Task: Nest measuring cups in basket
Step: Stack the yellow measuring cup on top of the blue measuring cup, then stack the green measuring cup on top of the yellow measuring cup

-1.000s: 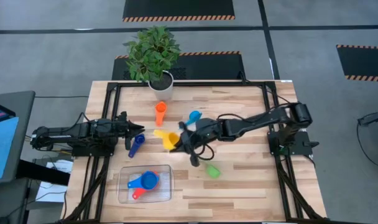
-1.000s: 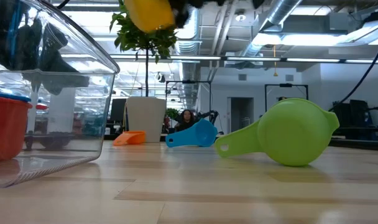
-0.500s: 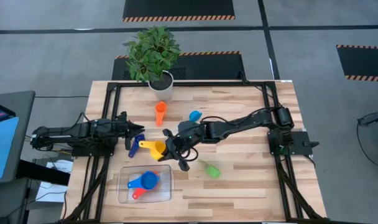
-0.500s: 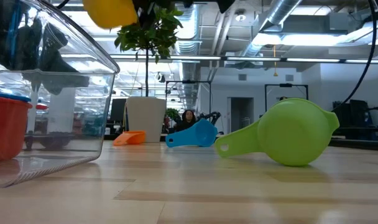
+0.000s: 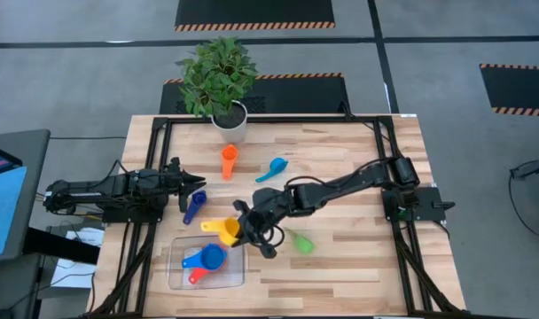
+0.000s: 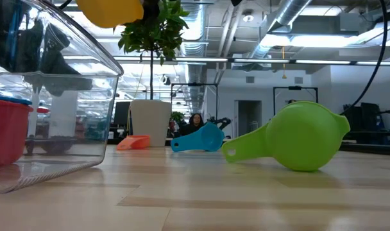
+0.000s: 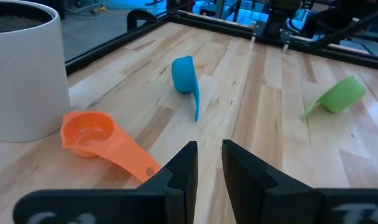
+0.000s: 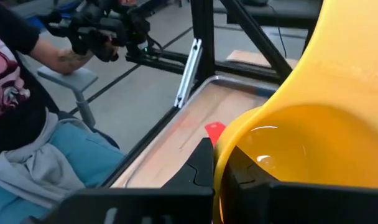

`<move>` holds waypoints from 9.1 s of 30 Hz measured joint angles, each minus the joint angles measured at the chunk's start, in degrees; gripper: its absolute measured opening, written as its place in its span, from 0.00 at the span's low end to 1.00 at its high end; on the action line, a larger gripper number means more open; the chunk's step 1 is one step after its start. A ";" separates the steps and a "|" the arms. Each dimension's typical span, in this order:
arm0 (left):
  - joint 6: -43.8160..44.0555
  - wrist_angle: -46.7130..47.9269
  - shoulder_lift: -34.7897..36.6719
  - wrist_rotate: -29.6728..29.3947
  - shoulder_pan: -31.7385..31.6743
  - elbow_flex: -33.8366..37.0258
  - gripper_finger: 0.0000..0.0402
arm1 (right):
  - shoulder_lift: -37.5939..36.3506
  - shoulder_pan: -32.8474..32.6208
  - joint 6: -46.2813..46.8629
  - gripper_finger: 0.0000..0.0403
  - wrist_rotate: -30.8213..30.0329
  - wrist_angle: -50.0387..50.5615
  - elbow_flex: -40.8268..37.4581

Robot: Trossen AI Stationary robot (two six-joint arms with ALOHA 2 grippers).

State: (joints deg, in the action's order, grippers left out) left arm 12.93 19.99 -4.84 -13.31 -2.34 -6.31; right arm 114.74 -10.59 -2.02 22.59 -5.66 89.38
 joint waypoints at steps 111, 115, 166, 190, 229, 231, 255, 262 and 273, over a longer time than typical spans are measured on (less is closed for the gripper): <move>-1.77 0.02 -0.04 -0.17 -0.01 -0.02 0.15 | 27.19 -3.02 -3.49 0.27 -4.63 15.68 32.22; -1.77 0.04 -0.04 -0.17 0.02 -0.02 0.15 | 27.19 -2.86 -3.89 0.32 -4.74 15.37 32.22; -2.29 0.42 -0.61 0.34 -0.01 -0.02 0.15 | -2.42 3.00 29.98 0.24 -50.90 91.31 0.92; -1.70 0.31 -1.18 0.29 0.00 -0.02 0.15 | -26.63 -22.24 50.13 0.20 -43.85 29.05 -34.05; -1.55 0.22 -1.18 0.20 0.00 -0.02 0.15 | -17.89 -22.21 53.11 0.20 -44.78 26.09 -34.14; -1.55 0.20 -1.18 0.20 -0.01 -0.02 0.15 | -16.97 -21.54 53.16 0.20 -43.14 24.79 -34.08; -1.56 0.26 -1.16 0.22 0.00 -0.02 0.15 | -16.15 -9.09 36.43 0.20 -49.68 33.50 -31.42; -2.03 0.28 -1.17 0.22 0.00 -0.02 0.15 | -16.17 -0.60 34.61 0.17 -48.74 38.67 -28.91; -2.21 0.48 -1.16 0.22 -0.01 -0.02 0.15 | -16.20 11.23 28.55 0.38 -46.49 51.71 -27.21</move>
State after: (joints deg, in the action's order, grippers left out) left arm 10.72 20.47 -6.00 -13.08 -2.35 -6.33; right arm 98.54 0.64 26.52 -23.90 46.06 62.17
